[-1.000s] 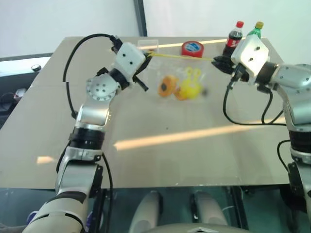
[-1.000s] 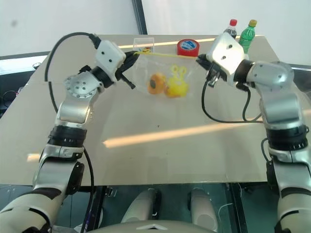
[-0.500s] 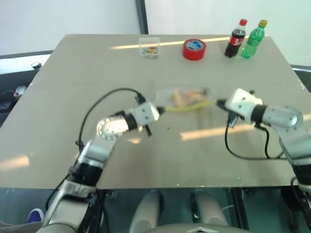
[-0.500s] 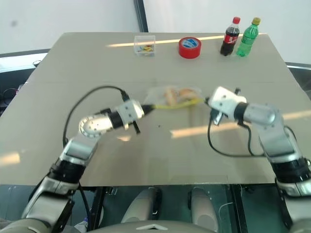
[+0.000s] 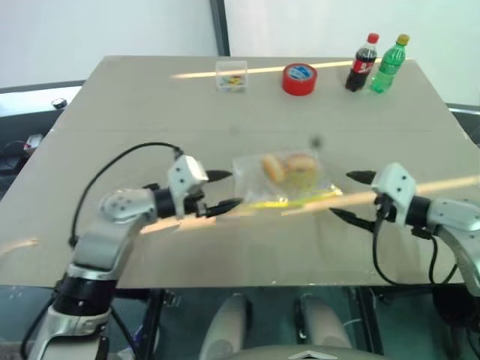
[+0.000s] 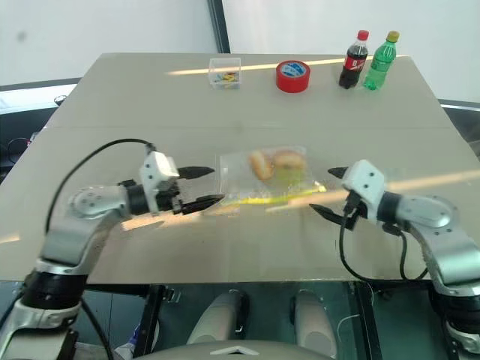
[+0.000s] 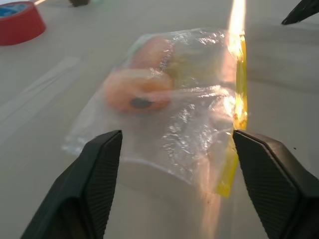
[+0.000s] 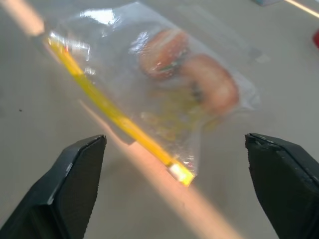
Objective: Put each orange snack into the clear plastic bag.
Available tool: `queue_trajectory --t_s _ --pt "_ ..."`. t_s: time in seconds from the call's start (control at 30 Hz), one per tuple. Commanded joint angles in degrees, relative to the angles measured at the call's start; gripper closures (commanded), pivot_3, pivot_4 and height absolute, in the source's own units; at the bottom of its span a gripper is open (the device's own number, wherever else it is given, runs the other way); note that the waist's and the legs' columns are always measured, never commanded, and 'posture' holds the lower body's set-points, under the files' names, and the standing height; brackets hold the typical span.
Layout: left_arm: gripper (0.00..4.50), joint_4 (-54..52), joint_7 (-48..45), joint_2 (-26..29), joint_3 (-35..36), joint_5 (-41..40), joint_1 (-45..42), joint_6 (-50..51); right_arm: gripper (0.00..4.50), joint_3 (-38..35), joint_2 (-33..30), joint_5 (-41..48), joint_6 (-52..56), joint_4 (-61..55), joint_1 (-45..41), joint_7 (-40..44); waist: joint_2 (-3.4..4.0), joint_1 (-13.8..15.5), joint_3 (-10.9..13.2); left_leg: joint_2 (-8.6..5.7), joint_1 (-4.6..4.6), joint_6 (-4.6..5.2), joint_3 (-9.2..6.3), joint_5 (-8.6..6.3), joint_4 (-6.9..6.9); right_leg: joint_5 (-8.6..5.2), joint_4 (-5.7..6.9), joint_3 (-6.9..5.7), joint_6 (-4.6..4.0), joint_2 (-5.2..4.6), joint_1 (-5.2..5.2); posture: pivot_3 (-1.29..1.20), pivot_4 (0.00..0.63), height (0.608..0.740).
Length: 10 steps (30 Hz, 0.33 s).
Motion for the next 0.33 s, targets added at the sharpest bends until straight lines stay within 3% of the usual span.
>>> queue_trajectory --t_s 0.03,0.33 --pt "0.92 -2.05 -1.09 2.41 5.66 -4.57 0.81 3.2 0.0 -7.37 -2.38 4.76 1.82 -3.62 2.68 1.6 0.0 0.12 0.0 0.0 0.02 0.0 0.0 0.0 0.0 0.0 -0.02 0.0 0.0 0.0 0.04 0.0 0.15 0.74" --pt "0.92 -4.07 -1.29 5.78 10.11 -8.53 3.98 7.71 0.0 -12.61 -3.42 8.33 3.85 -6.07 6.93 -0.93 0.01 0.11 0.0 0.04 0.25 0.03 -0.06 -0.03 -0.03 0.0 -0.25 -0.11 0.0 0.0 0.4 0.0 0.15 0.74"
